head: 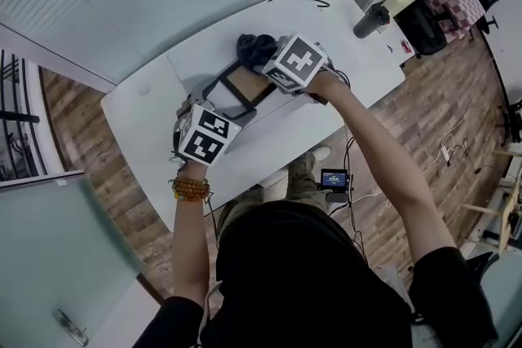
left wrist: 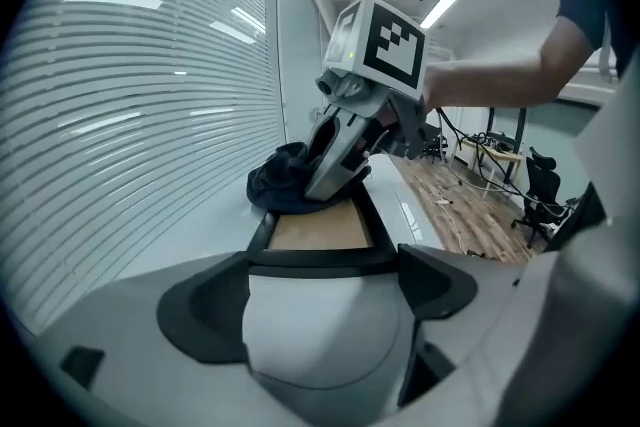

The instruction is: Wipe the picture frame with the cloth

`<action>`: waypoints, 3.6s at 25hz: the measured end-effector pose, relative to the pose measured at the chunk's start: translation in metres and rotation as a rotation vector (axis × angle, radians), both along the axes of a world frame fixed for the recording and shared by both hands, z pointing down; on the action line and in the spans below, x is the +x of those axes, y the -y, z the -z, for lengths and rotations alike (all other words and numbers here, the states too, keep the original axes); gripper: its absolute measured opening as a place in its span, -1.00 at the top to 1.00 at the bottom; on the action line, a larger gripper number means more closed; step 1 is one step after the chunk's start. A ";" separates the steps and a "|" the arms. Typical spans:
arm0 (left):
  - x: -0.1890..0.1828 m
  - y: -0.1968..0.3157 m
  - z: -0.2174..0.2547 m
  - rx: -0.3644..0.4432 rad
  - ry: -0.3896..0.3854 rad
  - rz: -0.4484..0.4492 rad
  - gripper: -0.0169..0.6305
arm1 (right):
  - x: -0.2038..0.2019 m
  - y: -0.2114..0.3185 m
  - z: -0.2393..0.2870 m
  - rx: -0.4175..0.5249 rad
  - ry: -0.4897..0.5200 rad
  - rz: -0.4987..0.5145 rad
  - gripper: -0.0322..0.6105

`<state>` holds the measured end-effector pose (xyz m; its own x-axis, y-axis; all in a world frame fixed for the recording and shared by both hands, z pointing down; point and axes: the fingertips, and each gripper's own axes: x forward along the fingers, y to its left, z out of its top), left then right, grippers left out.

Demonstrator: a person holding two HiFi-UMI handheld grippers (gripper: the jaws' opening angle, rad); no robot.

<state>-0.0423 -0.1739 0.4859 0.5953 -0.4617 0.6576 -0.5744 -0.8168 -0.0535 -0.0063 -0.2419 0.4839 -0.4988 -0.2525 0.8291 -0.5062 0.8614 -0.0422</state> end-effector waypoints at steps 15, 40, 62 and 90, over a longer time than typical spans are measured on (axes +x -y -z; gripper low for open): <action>0.003 -0.004 -0.002 -0.003 -0.021 0.016 -0.49 | -0.043 -0.045 0.011 -0.090 0.129 0.194 0.68; 0.002 -0.001 -0.001 -0.019 -0.001 0.010 -0.49 | 0.024 -0.015 0.001 0.081 -0.217 0.023 0.70; 0.001 -0.003 -0.005 -0.017 -0.019 0.016 -0.48 | -0.032 -0.066 0.029 -0.184 0.238 0.084 0.68; 0.001 0.000 -0.006 -0.037 -0.007 0.017 -0.48 | -0.017 -0.065 0.009 -0.164 0.114 -0.036 0.69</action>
<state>-0.0413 -0.1739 0.4919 0.5922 -0.4471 0.6704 -0.5887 -0.8081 -0.0188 -0.0229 -0.1767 0.4748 -0.5851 -0.1380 0.7992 -0.5208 0.8193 -0.2398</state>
